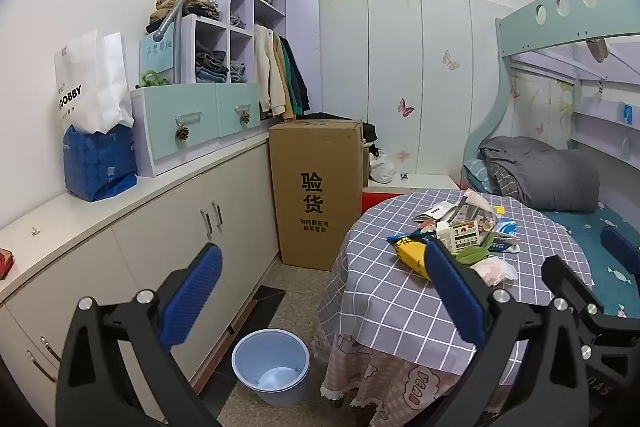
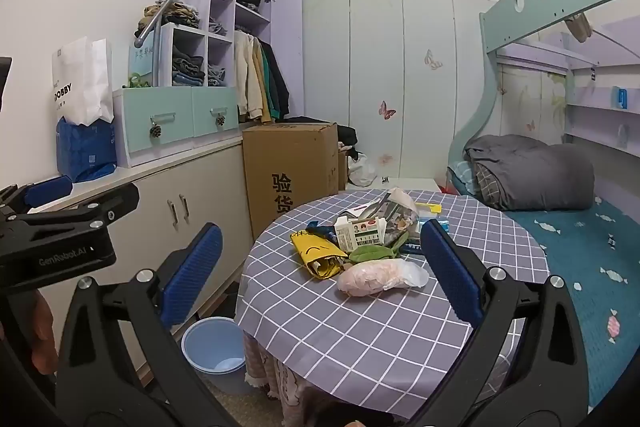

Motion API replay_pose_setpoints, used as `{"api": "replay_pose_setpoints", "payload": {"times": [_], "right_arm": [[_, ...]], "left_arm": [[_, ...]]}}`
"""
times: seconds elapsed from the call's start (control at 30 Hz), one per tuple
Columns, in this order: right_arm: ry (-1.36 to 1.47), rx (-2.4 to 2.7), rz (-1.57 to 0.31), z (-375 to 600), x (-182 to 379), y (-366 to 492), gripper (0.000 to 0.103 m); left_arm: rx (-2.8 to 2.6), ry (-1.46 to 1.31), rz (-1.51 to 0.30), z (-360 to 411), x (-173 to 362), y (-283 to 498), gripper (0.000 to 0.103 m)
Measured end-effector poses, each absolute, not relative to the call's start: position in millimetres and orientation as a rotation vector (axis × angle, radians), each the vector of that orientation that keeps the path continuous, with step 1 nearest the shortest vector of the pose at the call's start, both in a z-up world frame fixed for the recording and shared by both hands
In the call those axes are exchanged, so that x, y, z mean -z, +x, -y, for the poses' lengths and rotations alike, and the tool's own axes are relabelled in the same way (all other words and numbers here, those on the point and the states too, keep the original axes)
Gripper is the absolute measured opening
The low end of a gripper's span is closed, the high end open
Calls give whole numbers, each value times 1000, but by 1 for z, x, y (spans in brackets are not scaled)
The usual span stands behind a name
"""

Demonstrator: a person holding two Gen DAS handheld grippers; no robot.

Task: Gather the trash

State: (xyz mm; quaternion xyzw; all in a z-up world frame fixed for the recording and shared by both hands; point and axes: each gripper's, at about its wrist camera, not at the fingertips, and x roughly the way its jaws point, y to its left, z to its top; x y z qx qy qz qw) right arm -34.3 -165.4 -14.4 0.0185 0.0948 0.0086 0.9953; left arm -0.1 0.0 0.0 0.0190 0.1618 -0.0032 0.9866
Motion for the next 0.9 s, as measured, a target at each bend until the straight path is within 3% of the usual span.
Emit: {"api": "replay_pose_setpoints", "payload": {"times": [0.9], "right_arm": [[41,-24,-200,159,10,-34,97]], "left_arm": [[7,43,-332,4,2,4,99]]}}
